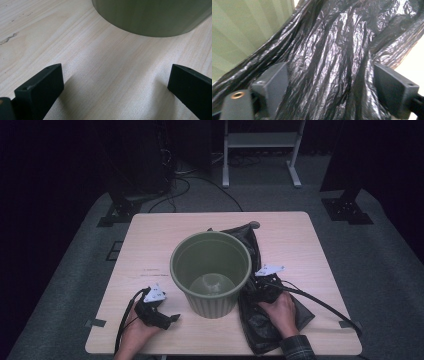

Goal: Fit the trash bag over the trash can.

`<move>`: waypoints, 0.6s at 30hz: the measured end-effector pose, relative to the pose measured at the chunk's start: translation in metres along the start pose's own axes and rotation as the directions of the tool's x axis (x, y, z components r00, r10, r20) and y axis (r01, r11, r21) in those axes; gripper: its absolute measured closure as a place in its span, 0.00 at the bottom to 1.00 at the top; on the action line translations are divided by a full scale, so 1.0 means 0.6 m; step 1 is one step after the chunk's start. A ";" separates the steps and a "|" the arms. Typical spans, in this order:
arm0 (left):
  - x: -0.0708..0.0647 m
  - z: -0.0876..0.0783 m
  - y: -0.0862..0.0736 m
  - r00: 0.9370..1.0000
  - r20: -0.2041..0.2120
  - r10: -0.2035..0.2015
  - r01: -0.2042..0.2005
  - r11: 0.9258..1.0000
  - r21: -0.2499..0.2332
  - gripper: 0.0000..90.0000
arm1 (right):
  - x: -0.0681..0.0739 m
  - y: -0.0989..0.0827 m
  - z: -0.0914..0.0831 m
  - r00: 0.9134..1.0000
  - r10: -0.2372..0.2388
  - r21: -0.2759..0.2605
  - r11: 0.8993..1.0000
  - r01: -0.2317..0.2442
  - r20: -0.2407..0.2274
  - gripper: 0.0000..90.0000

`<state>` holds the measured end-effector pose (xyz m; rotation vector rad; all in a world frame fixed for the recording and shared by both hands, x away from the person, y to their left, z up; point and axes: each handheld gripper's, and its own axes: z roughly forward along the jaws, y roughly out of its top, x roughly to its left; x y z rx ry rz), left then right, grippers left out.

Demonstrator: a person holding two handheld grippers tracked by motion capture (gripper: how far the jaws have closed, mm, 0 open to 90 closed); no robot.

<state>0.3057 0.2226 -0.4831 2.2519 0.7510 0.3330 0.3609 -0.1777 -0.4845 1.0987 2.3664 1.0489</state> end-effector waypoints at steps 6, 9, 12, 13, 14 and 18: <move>0.000 0.000 0.000 1.000 0.000 0.000 0.000 1.000 0.000 0.00 | 0.005 0.001 -0.009 1.000 -0.015 -0.007 1.000 0.015 -0.022 0.57; 0.000 0.000 0.000 1.000 0.000 0.000 0.000 1.000 0.000 0.00 | 0.006 0.001 -0.012 0.999 -0.024 -0.005 1.000 0.024 -0.041 0.74; 0.000 0.000 0.000 1.000 0.000 0.000 0.000 1.000 0.000 0.00 | 0.007 0.000 -0.014 0.997 -0.035 0.000 0.999 0.035 -0.070 0.91; 0.000 0.000 0.000 1.000 0.000 0.000 0.000 1.000 0.000 0.00 | 0.007 0.001 -0.014 0.996 -0.039 0.002 0.999 0.040 -0.079 0.96; 0.000 0.000 0.000 1.000 0.000 0.000 0.000 1.000 0.000 0.00 | 0.007 0.000 -0.015 0.994 -0.051 0.004 0.999 0.051 -0.093 0.98; 0.000 0.000 0.000 1.000 0.000 0.000 0.000 1.000 0.000 0.00 | 0.004 0.001 -0.016 0.988 -0.049 0.019 0.998 0.052 -0.149 0.99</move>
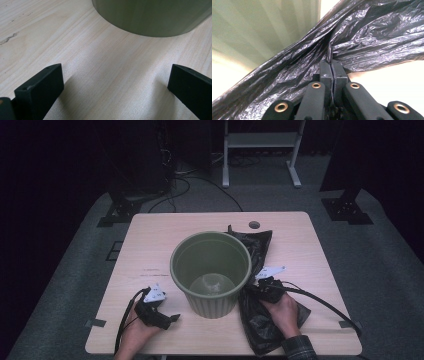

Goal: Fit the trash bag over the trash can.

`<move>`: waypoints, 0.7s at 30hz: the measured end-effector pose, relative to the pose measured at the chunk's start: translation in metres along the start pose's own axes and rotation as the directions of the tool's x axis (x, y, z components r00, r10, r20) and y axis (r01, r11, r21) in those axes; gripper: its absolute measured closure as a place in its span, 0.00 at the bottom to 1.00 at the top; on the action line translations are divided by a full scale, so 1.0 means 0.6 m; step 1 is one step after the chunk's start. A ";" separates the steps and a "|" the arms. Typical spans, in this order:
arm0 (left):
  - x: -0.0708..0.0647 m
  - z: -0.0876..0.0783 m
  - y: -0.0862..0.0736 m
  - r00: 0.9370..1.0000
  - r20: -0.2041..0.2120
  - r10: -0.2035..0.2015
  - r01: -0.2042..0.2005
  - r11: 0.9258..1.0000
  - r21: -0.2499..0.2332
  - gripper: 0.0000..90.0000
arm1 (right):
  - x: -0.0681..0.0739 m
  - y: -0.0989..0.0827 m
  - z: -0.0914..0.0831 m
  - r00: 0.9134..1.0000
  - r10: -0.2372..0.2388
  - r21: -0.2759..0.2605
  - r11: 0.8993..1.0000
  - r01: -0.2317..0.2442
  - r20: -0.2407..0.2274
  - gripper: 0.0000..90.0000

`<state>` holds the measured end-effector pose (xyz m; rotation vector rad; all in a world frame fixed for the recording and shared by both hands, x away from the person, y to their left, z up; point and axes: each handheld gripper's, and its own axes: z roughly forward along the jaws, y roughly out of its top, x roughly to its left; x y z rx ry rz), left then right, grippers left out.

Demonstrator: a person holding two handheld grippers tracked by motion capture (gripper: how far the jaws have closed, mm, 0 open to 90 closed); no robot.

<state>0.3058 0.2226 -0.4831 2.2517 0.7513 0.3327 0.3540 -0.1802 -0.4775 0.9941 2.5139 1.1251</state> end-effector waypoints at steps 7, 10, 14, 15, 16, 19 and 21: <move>0.000 0.000 0.000 1.000 0.000 0.000 0.000 1.000 0.000 0.00 | 0.008 0.003 -0.015 0.994 -0.034 -0.015 0.999 0.033 -0.103 0.99; 0.000 0.000 0.000 1.000 0.000 0.000 0.000 1.000 0.000 0.00 | 0.012 0.006 -0.026 0.988 -0.047 -0.024 0.999 0.044 -0.150 0.99; 0.000 0.000 0.000 1.000 0.000 0.000 0.000 1.000 0.000 0.00 | 0.016 0.012 -0.045 0.976 -0.067 -0.062 0.997 0.056 -0.208 0.99; 0.000 0.000 0.000 1.000 0.000 0.000 0.000 1.000 0.000 0.00 | 0.016 0.014 -0.050 0.974 -0.073 -0.074 0.996 0.058 -0.216 0.99; 0.000 0.000 0.000 1.000 0.000 0.000 0.000 1.000 0.000 0.00 | 0.016 0.015 -0.054 0.972 -0.075 -0.081 0.995 0.058 -0.224 0.99; 0.000 0.000 0.000 1.000 0.000 0.000 0.000 1.000 0.000 0.00 | 0.016 0.021 -0.070 0.964 -0.091 -0.115 0.991 0.064 -0.250 0.99; 0.000 0.000 0.000 1.000 0.000 0.000 0.000 1.000 0.000 0.00 | 0.016 0.024 -0.079 0.960 -0.096 -0.127 0.990 0.064 -0.263 0.99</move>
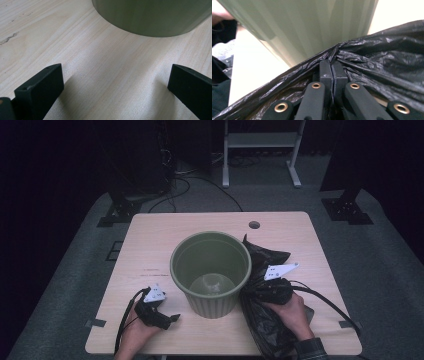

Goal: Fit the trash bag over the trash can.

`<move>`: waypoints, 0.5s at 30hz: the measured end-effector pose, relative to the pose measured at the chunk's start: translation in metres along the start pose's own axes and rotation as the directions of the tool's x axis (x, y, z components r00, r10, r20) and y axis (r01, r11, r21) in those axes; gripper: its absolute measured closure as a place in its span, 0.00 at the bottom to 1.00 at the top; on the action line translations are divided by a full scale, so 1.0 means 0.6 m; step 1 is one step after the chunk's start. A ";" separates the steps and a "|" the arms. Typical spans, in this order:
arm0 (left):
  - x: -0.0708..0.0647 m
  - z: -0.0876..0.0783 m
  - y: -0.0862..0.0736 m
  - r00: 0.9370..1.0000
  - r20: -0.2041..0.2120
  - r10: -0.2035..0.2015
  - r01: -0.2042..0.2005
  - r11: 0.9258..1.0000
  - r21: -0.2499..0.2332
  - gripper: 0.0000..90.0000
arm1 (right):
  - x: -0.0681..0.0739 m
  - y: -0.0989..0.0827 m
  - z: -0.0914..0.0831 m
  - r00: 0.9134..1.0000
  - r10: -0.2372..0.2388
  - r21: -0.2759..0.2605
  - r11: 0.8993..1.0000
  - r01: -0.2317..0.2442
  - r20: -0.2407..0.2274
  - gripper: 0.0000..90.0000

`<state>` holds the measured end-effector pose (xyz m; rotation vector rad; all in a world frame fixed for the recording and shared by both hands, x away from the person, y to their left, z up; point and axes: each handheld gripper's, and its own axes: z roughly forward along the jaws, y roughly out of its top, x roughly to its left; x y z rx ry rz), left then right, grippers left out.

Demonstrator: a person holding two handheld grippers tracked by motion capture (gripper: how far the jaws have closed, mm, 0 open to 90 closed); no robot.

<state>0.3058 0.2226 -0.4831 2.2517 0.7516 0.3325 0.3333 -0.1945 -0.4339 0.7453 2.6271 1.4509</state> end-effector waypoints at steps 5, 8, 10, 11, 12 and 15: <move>0.000 0.000 0.000 1.000 0.000 0.000 0.000 1.000 0.000 0.00 | 0.011 0.015 -0.019 0.999 -0.036 -0.012 0.999 0.036 -0.016 0.99; 0.000 0.000 0.000 1.000 0.000 -0.001 0.001 1.000 0.000 0.00 | 0.022 0.029 -0.027 0.997 -0.067 -0.017 0.998 0.067 -0.026 0.99; 0.000 0.000 0.000 1.000 0.000 0.001 -0.001 1.000 0.001 0.00 | 0.028 0.037 -0.035 0.996 -0.083 -0.016 0.996 0.083 -0.028 0.99; 0.000 0.000 0.000 1.000 0.000 0.001 -0.001 1.000 0.001 0.00 | 0.030 0.040 -0.038 0.995 -0.090 -0.019 0.996 0.089 -0.034 0.99; 0.000 0.000 0.000 1.000 0.000 0.001 -0.001 1.000 0.001 0.00 | 0.033 0.043 -0.043 0.995 -0.093 -0.032 0.995 0.092 -0.044 0.99; 0.000 0.000 0.000 1.000 0.000 0.002 -0.002 1.000 0.003 0.00 | 0.037 0.052 -0.056 0.993 -0.108 -0.046 0.993 0.106 -0.055 0.99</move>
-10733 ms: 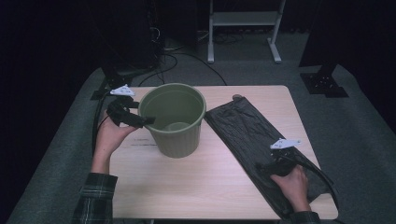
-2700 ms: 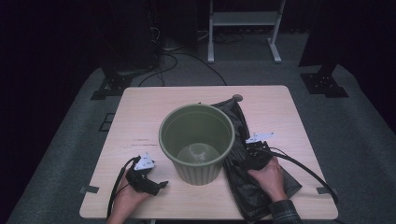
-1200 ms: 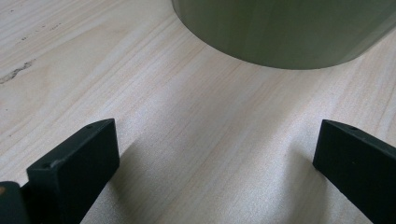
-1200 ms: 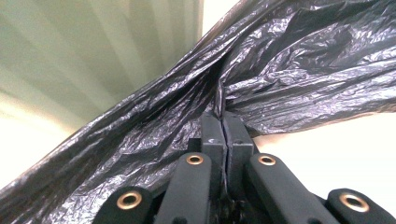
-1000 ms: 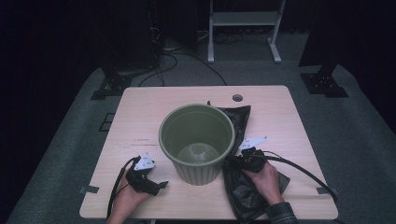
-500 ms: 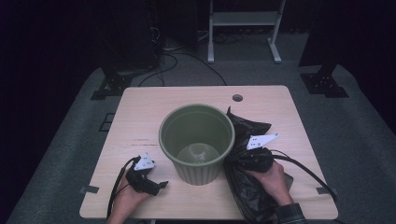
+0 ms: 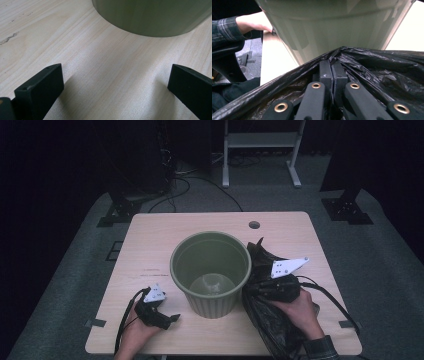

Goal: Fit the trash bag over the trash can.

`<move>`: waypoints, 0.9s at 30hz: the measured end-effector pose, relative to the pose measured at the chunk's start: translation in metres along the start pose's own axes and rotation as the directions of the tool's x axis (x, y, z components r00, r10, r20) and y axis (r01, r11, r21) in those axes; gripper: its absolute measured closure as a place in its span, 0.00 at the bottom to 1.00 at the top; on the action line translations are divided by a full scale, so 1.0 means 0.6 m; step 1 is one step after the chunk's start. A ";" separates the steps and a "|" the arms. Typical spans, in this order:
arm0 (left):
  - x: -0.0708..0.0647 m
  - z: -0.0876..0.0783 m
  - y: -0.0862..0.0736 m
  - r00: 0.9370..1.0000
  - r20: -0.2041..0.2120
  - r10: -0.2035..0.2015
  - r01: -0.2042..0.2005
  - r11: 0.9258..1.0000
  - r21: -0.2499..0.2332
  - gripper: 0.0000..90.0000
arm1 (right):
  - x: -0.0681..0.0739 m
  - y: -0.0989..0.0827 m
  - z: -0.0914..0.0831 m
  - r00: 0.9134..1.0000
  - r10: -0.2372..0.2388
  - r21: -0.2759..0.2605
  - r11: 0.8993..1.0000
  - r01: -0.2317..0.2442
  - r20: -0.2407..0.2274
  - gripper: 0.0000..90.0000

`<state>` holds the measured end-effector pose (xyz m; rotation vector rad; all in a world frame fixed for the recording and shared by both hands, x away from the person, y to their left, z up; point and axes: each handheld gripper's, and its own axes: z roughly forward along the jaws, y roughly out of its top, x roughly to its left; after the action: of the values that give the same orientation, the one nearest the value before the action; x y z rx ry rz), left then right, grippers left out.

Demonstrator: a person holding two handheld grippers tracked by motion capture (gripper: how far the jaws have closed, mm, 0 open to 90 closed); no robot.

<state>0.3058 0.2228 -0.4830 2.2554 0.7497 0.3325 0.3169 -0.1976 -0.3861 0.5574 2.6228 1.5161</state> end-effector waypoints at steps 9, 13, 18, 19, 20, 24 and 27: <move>0.000 0.000 0.000 1.000 0.000 -0.002 0.002 1.000 -0.002 0.00 | 0.018 0.039 -0.030 0.996 -0.058 -0.045 0.997 0.055 -0.067 0.99; 0.000 0.000 0.000 1.000 0.000 -0.002 0.002 1.000 -0.002 0.00 | 0.025 0.046 -0.038 0.994 -0.077 -0.052 0.996 0.073 -0.083 0.99; 0.000 0.000 0.000 1.000 0.000 -0.002 0.002 1.000 -0.002 0.00 | 0.031 0.050 -0.046 0.989 -0.094 -0.059 0.994 0.088 -0.112 0.98; 0.000 0.000 0.000 1.000 0.000 -0.002 0.002 1.000 -0.002 0.00 | 0.032 0.051 -0.047 0.988 -0.098 -0.063 0.994 0.091 -0.119 0.98; 0.000 0.000 0.000 1.000 0.000 -0.002 0.002 1.000 -0.002 0.00 | 0.034 0.053 -0.048 0.986 -0.105 -0.066 0.993 0.097 -0.127 0.98; 0.000 0.000 0.000 1.000 0.000 -0.002 0.002 1.000 -0.002 0.00 | 0.039 0.059 -0.055 0.981 -0.122 -0.100 0.989 0.108 -0.152 0.98; 0.000 0.000 0.000 1.000 0.000 -0.001 0.001 1.000 -0.002 0.00 | 0.042 0.072 -0.064 0.976 -0.142 -0.126 0.985 0.122 -0.166 0.98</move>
<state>0.3058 0.2227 -0.4831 2.2530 0.7507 0.3325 0.2964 -0.2012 -0.3266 0.2450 2.6119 1.7319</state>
